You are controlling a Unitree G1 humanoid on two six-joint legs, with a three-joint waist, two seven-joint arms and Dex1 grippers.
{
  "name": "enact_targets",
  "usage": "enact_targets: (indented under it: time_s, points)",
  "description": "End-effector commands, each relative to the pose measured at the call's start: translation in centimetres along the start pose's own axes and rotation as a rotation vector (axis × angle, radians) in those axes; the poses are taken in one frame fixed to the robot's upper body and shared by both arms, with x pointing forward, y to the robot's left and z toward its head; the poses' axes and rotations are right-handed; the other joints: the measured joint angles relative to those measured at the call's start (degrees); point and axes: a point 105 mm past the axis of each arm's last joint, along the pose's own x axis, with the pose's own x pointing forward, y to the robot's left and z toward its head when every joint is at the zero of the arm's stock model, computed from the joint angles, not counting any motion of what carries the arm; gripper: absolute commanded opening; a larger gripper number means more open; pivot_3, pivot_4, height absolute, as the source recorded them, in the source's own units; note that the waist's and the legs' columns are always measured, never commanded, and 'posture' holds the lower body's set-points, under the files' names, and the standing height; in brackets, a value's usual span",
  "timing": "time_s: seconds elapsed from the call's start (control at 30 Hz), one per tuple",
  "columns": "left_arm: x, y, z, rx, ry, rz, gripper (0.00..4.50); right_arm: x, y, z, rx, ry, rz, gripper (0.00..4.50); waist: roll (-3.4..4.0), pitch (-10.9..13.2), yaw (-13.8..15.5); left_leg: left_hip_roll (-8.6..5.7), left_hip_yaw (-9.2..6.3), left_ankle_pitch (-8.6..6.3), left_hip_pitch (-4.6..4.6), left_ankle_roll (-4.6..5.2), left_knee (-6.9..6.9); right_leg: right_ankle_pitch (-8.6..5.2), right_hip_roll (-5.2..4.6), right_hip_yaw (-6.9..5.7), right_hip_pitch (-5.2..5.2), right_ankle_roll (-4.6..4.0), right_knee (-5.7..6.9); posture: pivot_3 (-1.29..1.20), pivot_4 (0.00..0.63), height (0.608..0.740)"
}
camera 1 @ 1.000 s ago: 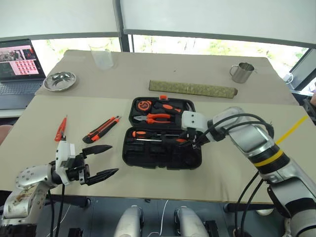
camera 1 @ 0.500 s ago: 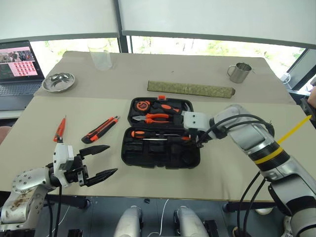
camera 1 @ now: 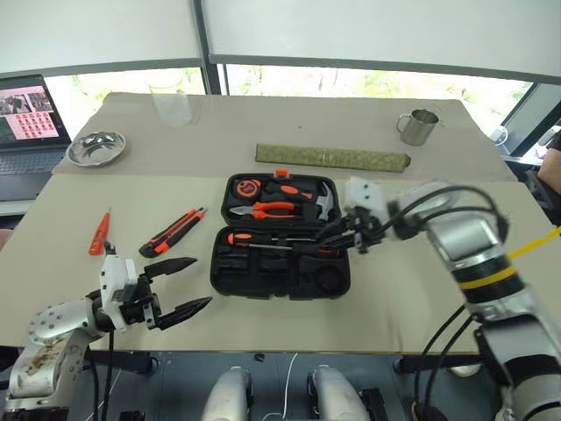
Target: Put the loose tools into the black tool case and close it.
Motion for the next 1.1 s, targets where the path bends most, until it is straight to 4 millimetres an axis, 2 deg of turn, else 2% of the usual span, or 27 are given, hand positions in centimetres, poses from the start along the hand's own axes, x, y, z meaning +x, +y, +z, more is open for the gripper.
enact_targets:
  time_s: [0.03,0.27,0.57,0.63,0.7,0.77,0.8,0.83,0.87,0.93,1.0,1.07,1.1]
  points:
    - [0.1,-0.1,0.7,0.038,-0.011,-0.003,4.5,0.7,-0.6,0.4,-0.045,-0.033,-0.052,0.02,0.0,0.0,0.12,-0.01,0.02,0.0,0.0,0.0,0.0,0.0,-0.02,0.01,0.0,0.0,0.01,0.0,0.15,0.74]
    - [0.0,-0.1,0.7,0.038,-0.003,-0.001,4.5,2.5,0.0,-0.5,-0.041,-0.002,-0.009,0.02,0.0,0.0,0.41,-0.04,0.03,0.0,0.05,0.0,0.03,0.03,-0.09,-0.01,0.07,0.05,-0.01,0.0,0.15,0.74]
    - [-0.3,0.0,0.6,0.037,0.006,0.023,4.5,3.6,0.4,-2.3,0.026,0.051,0.015,0.02,-0.01,-0.03,0.06,0.02,0.03,0.0,0.16,0.0,0.02,0.04,0.02,0.01,0.15,0.01,0.0,0.0,0.15,0.74]
    - [-0.7,0.1,0.6,0.032,0.004,0.055,4.5,3.3,0.9,0.2,-0.006,-0.094,0.044,0.02,-0.01,-0.04,0.02,0.04,0.04,0.0,0.28,0.0,0.02,0.04,0.03,0.01,0.24,0.01,0.0,0.0,0.15,0.74]
    - [-1.6,0.5,0.5,0.019,0.005,0.115,4.5,1.9,0.8,3.0,-0.045,-0.285,0.012,0.02,-0.02,-0.03,0.03,0.08,0.06,0.0,0.32,0.0,0.02,0.06,0.06,0.02,0.25,-0.02,0.0,0.0,0.15,0.74]
    - [-3.2,1.0,0.1,-0.013,0.013,0.203,4.5,-0.2,1.1,3.8,-0.053,-0.396,-0.002,0.02,-0.01,-0.02,0.04,0.12,0.07,0.0,0.27,0.0,-0.02,0.06,0.1,0.07,0.17,-0.03,-0.01,0.0,0.15,0.74]
    - [-4.2,1.3,-0.3,-0.031,0.026,0.254,4.5,-1.3,1.4,3.6,-0.051,-0.426,-0.004,0.58,0.0,-0.01,0.11,0.12,0.08,0.0,0.23,0.0,-0.03,0.06,0.09,0.1,0.12,-0.03,0.0,0.0,0.15,0.74]
    - [-5.1,1.5,-0.8,-0.054,0.041,0.304,4.5,-2.1,1.6,3.2,-0.035,-0.444,-0.012,0.7,0.0,-0.01,0.19,0.12,0.06,0.0,0.16,0.0,-0.02,0.06,0.06,0.09,0.08,-0.02,0.0,0.0,0.15,0.74]
    - [-5.7,1.5,-1.0,-0.068,0.052,0.335,4.5,-2.7,1.7,2.9,-0.021,-0.454,-0.018,1.07,0.0,-0.02,0.28,0.13,0.07,0.0,0.15,0.0,-0.02,0.06,-0.01,0.09,0.09,-0.01,-0.01,0.0,0.15,0.74]
    - [-9.0,2.0,-2.4,-0.095,0.104,0.504,4.5,-5.0,1.5,1.1,-0.037,-0.48,-0.124,1.73,-0.05,-0.04,0.52,0.07,0.07,0.0,0.17,0.0,-0.02,0.08,-0.15,0.06,0.15,0.05,-0.06,0.0,0.15,0.74]
    - [-12.4,2.1,-3.2,-0.103,0.133,0.669,4.5,-6.8,2.9,-0.7,-0.134,-0.472,-0.147,2.52,-0.14,-0.09,0.69,0.05,0.07,0.0,0.21,0.0,-0.01,0.06,-0.19,0.01,0.24,0.09,-0.14,0.0,0.15,0.74]
    - [-15.3,2.1,-3.5,-0.128,0.143,0.812,4.5,-8.0,4.2,-1.4,-0.173,-0.52,-0.169,3.07,-0.17,-0.08,0.55,0.03,0.15,-0.01,0.21,0.0,-0.02,0.04,-0.19,0.0,0.25,0.12,-0.18,0.0,0.15,0.74]
    - [-16.7,2.0,-3.7,-0.146,0.149,0.886,4.5,-8.4,4.5,-1.6,-0.167,-0.545,-0.205,3.07,-0.17,-0.08,0.55,0.04,0.26,-0.01,0.21,0.01,-0.02,0.03,-0.19,0.04,0.23,0.12,-0.17,0.0,0.15,0.74]
